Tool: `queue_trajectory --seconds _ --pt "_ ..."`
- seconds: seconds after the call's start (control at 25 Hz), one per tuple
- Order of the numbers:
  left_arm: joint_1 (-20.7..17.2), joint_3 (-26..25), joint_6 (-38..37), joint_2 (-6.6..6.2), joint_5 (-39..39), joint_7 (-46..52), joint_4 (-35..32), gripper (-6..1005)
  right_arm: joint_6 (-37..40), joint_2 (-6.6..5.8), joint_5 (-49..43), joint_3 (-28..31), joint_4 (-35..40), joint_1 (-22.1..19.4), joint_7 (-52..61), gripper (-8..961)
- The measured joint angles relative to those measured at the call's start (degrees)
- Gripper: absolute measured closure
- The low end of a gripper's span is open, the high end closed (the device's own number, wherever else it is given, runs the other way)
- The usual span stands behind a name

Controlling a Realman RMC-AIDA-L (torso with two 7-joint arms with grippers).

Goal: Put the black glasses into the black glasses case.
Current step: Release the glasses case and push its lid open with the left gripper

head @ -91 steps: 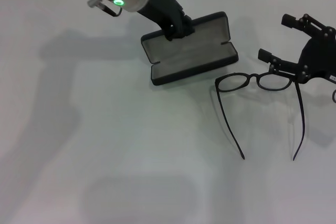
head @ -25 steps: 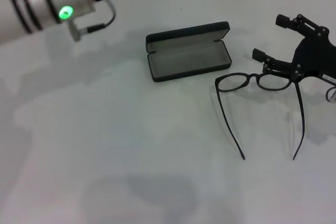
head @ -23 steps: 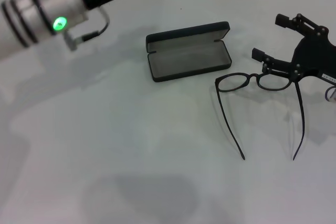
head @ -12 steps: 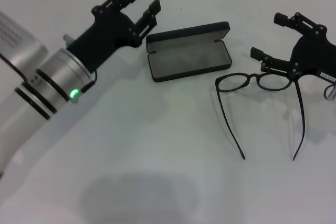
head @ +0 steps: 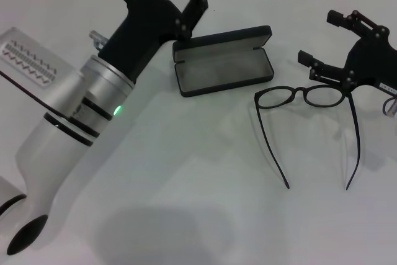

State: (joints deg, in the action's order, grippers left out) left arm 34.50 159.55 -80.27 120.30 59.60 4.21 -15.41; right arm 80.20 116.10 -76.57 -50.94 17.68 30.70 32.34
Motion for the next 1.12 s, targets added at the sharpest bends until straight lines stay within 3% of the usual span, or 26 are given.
queue_trajectory --seconds 0.36,0.52,0.88,1.12 --pt "-0.17 -1.96 1.24 0.05 3.33 7.43 0.2 445 -0.95 -0.12 0.35 0.15 0.01 0.67 0.34 82" --pt "-0.54 -1.97 2.39 0.02 4.01 10.39 0.98 444 -1.98 -0.69 -2.06 -1.44 3.09 1.93 6.3 82" --pt "-1.76 -1.97 3.34 0.14 4.04 10.72 0.98 350 -12.32 -1.0 -26.58 -14.7 30.06 3.77 38.22 83" --pt "-1.99 -1.96 3.38 0.18 4.04 10.73 1.02 251 -11.6 -1.05 -46.51 -15.76 36.08 14.9 54.72 111"
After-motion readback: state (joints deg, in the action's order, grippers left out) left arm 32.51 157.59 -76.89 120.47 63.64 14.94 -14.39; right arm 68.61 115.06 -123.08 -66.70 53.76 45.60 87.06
